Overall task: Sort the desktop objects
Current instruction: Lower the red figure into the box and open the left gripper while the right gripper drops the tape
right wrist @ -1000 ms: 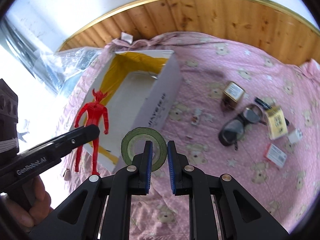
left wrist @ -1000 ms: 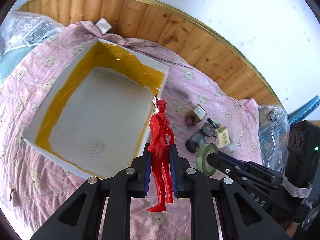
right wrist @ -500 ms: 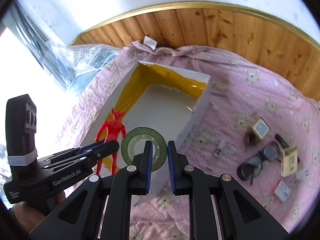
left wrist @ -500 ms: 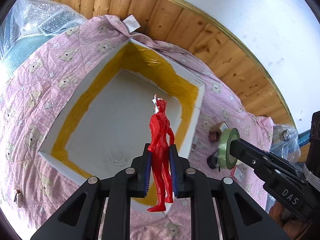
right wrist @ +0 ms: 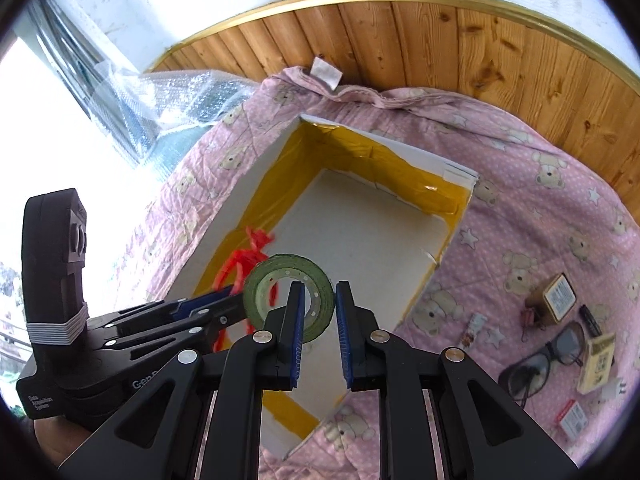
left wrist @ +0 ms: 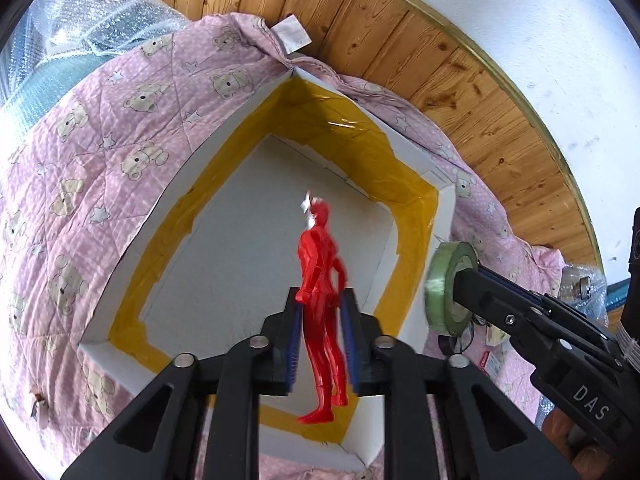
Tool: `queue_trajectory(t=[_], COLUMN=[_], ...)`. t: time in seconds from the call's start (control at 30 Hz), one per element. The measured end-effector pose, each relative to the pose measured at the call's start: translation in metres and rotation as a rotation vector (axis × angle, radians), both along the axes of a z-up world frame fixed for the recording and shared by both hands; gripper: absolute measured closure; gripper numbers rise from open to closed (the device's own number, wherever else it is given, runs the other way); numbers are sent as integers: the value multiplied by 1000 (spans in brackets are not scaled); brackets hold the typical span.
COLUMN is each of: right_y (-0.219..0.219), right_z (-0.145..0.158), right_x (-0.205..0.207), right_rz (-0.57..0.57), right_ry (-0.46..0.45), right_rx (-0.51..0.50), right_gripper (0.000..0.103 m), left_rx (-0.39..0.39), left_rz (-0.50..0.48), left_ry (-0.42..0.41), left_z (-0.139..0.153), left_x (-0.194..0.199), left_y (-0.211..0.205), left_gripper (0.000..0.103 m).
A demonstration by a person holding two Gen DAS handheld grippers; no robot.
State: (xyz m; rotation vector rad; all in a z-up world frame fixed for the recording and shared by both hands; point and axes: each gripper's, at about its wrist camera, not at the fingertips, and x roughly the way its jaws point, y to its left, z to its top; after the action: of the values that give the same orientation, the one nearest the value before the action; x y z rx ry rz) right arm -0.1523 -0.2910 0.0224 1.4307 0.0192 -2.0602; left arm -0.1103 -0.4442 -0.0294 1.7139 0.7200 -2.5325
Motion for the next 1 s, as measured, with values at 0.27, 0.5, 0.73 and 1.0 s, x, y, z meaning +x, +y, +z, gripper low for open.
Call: queue_trajectory(t=[0.27, 0.5, 0.73, 1.0], right_y=[3, 0, 1, 8], right_z=[-14, -19, -17, -16], right_x=[-7, 10, 29, 43], right_rz=[-15, 29, 60, 59], right_ry=[-52, -72, -57, -64], right_rx=[-10, 0, 20, 31], right_gripper=[79, 77, 73, 72], left_rx=[15, 30, 29, 33], left_rz=[49, 86, 58, 40], left_ry=[-17, -63, -76, -66], left_z=[-11, -23, -23, -15], left_x=[-7, 11, 24, 33], left_y=[-22, -33, -20, -10], left_gripper=[60, 60, 56, 53])
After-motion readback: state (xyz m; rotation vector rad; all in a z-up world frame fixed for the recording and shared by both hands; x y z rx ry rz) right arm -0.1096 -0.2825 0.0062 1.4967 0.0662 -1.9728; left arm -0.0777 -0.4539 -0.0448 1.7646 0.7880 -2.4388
